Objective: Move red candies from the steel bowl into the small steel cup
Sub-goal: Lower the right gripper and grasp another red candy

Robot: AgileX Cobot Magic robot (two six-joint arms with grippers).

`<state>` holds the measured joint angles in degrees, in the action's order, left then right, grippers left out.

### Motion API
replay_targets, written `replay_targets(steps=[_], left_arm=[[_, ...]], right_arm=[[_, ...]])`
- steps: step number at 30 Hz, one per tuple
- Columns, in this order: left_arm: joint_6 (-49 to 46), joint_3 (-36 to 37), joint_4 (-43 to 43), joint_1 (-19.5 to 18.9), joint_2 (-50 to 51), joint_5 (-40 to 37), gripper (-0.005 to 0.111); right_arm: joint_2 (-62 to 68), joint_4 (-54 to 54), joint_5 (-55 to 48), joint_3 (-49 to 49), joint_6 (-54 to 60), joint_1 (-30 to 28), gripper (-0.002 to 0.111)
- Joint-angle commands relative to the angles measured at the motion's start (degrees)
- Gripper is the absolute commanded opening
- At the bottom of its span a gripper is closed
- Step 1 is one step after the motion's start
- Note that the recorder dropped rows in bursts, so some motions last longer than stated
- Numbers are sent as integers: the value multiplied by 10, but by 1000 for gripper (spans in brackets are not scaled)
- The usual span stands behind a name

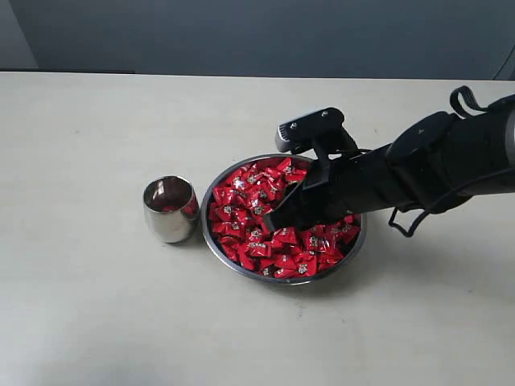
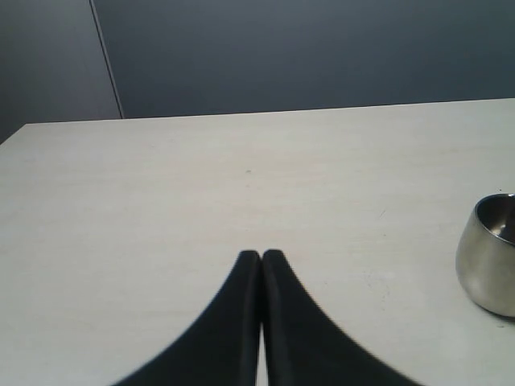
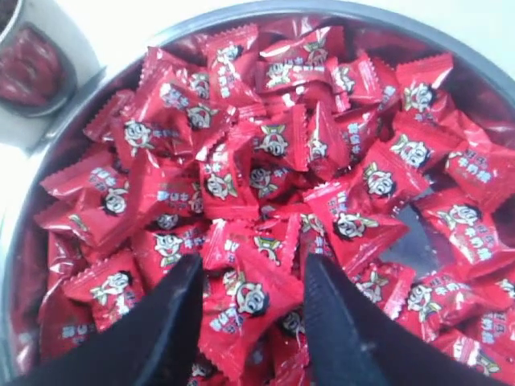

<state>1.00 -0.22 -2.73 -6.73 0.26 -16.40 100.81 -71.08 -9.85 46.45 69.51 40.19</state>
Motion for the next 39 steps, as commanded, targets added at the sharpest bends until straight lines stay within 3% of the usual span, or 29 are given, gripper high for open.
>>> replay_targets(steps=[1, 26, 39], left_arm=[[1, 2, 2, 0, -3, 1, 0], [1, 2, 2, 0, -3, 1, 0], [1, 2, 2, 0, -3, 1, 0]], right_arm=[[27, -4, 7, 2, 3, 0, 40], [41, -46, -23, 13, 3, 0, 41], [41, -153, -31, 13, -11, 0, 41]])
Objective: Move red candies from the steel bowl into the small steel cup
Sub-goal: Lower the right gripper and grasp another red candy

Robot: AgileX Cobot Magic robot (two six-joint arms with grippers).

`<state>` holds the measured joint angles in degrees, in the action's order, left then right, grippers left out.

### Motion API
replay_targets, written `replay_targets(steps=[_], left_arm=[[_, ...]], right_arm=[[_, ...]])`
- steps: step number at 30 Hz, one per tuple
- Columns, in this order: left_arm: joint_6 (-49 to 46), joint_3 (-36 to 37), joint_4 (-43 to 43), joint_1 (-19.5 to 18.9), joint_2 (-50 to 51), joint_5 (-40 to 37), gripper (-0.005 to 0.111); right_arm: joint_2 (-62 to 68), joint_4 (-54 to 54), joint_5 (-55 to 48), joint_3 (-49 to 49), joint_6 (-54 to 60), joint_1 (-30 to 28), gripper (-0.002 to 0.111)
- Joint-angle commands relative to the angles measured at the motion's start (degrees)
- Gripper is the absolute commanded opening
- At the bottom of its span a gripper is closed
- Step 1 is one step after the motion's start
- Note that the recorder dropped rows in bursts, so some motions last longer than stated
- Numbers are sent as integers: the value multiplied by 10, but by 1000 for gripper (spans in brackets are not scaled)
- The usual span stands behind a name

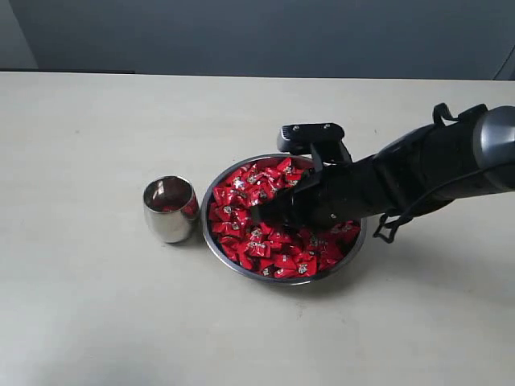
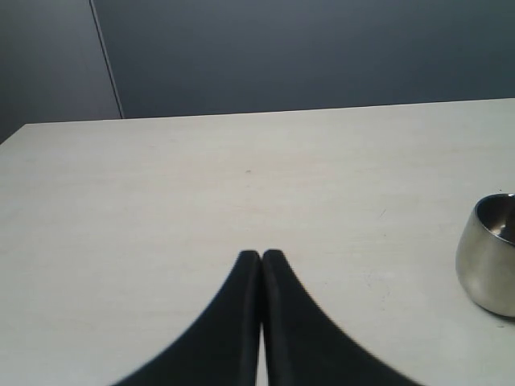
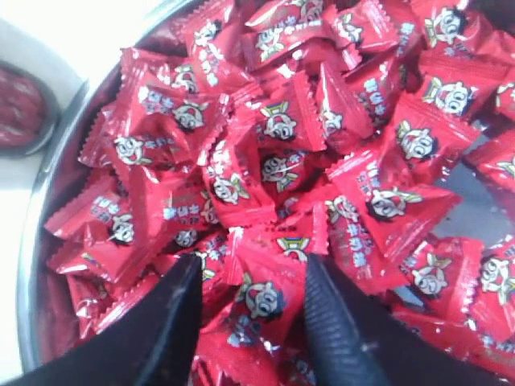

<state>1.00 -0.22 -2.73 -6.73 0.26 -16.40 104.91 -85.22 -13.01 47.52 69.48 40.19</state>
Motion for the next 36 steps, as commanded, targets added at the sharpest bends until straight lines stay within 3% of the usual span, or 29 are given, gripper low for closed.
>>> replay_targets(steps=[1, 28, 36], left_arm=[[1, 2, 2, 0, -3, 1, 0], [1, 2, 2, 0, -3, 1, 0], [1, 2, 2, 0, -3, 1, 0]], right_arm=[[0, -12, 1, 2, -12, 0, 41], [31, -12, 14, -8, -12, 0, 40], [31, 4, 14, -8, -12, 0, 18]])
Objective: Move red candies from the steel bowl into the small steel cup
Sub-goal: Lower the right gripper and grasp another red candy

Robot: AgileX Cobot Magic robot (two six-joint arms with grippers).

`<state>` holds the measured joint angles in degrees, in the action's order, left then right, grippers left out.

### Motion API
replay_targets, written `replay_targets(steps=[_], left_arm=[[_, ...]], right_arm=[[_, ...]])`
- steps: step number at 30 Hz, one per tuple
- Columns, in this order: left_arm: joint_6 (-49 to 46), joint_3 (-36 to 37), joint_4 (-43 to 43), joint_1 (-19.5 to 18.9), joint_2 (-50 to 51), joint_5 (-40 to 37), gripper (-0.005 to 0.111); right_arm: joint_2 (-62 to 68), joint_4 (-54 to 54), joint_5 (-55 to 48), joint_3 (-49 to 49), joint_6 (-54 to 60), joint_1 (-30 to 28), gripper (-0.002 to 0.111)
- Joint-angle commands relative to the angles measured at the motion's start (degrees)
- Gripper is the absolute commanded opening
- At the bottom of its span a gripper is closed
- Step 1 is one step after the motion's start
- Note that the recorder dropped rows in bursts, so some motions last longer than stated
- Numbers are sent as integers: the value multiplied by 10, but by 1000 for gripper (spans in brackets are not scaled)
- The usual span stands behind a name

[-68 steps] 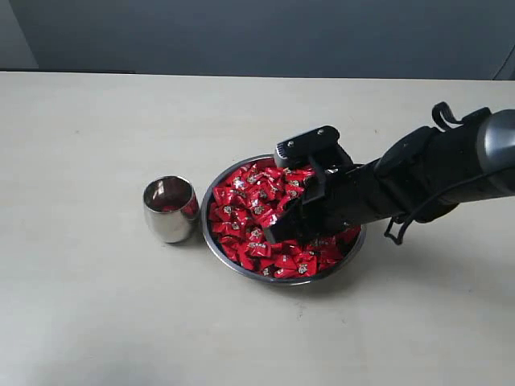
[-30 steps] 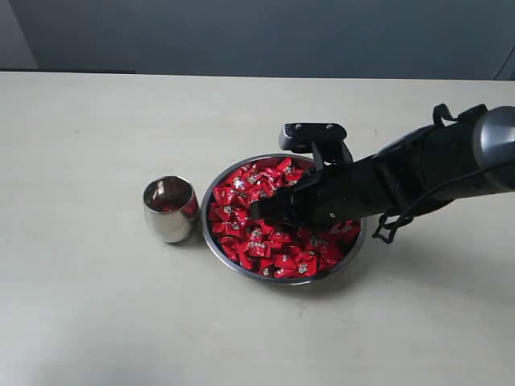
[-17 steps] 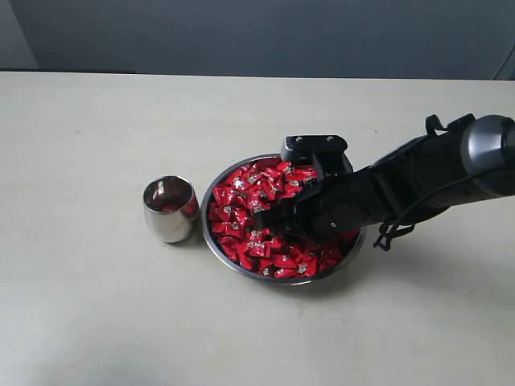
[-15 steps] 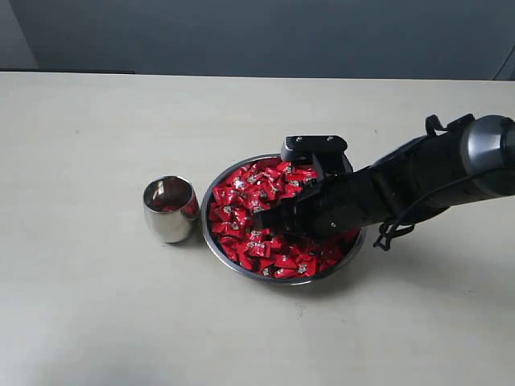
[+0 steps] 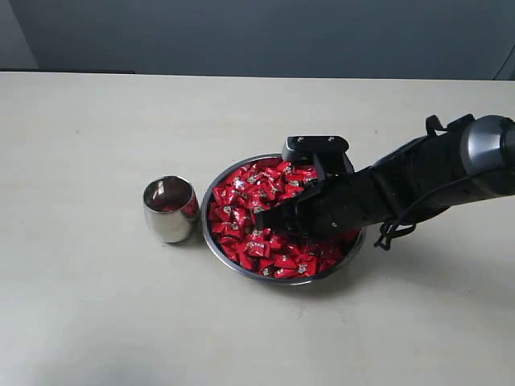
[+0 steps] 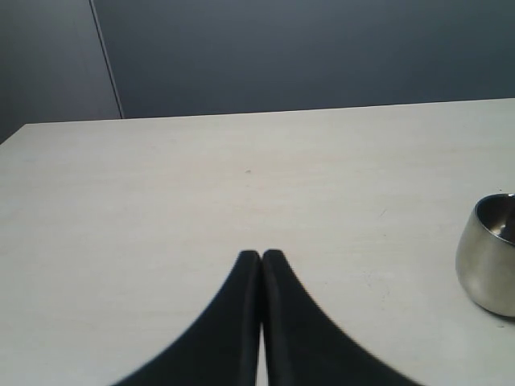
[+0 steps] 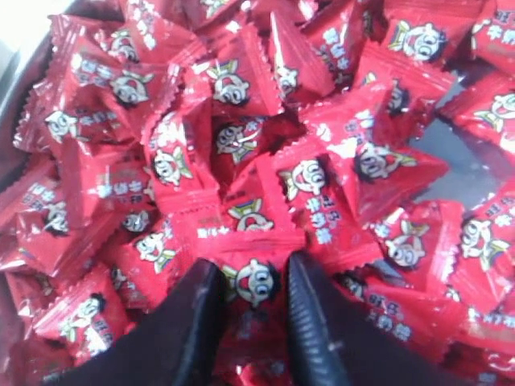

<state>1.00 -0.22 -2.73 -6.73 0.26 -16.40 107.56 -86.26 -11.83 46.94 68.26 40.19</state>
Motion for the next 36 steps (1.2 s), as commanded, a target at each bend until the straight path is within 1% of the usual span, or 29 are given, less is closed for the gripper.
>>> replay_targets(steps=[1, 5, 7, 16, 28, 31, 34, 36], left_arm=[[1, 2, 2, 0, -3, 1, 0], [1, 2, 2, 0, -3, 1, 0], [1, 2, 2, 0, -3, 1, 0], [1, 2, 2, 0, -3, 1, 0], [1, 2, 2, 0, -3, 1, 0], [1, 2, 2, 0, -3, 1, 0], [1, 2, 2, 0, -3, 1, 0], [1, 2, 2, 0, -3, 1, 0]], right_arm=[[5, 20, 2, -2, 1, 0, 14], [5, 27, 2, -2, 2, 0, 2], [5, 33, 2, -2, 3, 0, -1], [0, 37, 10, -2, 4, 0, -1], [-45, 50, 13, -2, 6, 0, -1], [-55, 76, 47, -6, 11, 2, -1], [-57, 94, 146, -26, 26, 36, -1], [-57, 117, 154, -29, 26, 56, -1]])
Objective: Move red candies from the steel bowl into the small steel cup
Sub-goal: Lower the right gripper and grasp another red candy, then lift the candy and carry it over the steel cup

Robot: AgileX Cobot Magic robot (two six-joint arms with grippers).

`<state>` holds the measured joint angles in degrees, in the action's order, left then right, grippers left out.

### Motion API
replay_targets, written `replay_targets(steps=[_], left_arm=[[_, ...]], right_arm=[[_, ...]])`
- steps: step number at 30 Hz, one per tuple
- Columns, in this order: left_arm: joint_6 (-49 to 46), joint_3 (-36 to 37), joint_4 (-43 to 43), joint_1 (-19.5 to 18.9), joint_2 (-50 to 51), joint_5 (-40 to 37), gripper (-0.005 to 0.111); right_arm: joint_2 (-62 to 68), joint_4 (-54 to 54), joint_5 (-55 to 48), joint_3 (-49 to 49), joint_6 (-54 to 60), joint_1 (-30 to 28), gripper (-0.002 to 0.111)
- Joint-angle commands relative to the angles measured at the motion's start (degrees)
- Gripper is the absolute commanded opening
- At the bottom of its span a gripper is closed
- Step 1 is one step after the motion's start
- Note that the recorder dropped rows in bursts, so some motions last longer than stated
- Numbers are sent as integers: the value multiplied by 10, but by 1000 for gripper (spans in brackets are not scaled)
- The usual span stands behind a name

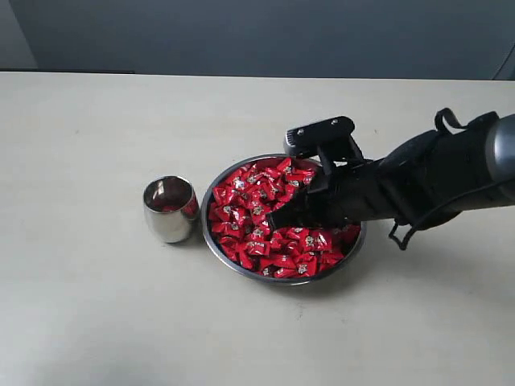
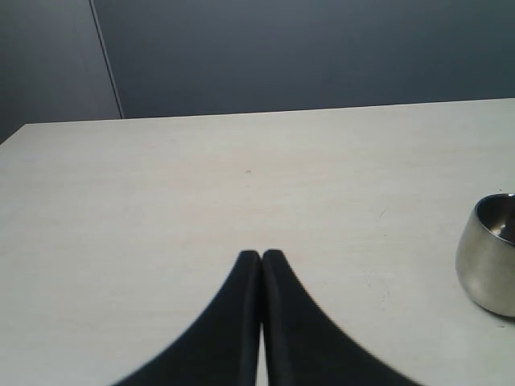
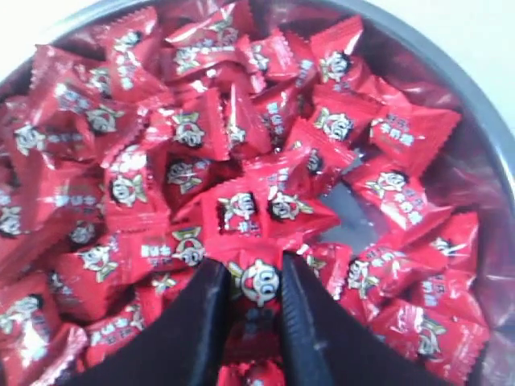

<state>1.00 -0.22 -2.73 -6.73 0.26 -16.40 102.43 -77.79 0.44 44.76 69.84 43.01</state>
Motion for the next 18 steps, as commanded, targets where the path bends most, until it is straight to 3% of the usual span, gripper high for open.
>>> replay_targets(steps=[1, 7, 18], left_arm=[[1, 2, 2, 0, -3, 1, 0], [1, 2, 2, 0, -3, 1, 0], [1, 2, 2, 0, -3, 1, 0]], right_arm=[[-6, 31, 40, -7, 10, 35, -1], [-34, 92, 94, -7, -17, 63, -1], [-58, 392, 106, 29, -266, 63, -1]])
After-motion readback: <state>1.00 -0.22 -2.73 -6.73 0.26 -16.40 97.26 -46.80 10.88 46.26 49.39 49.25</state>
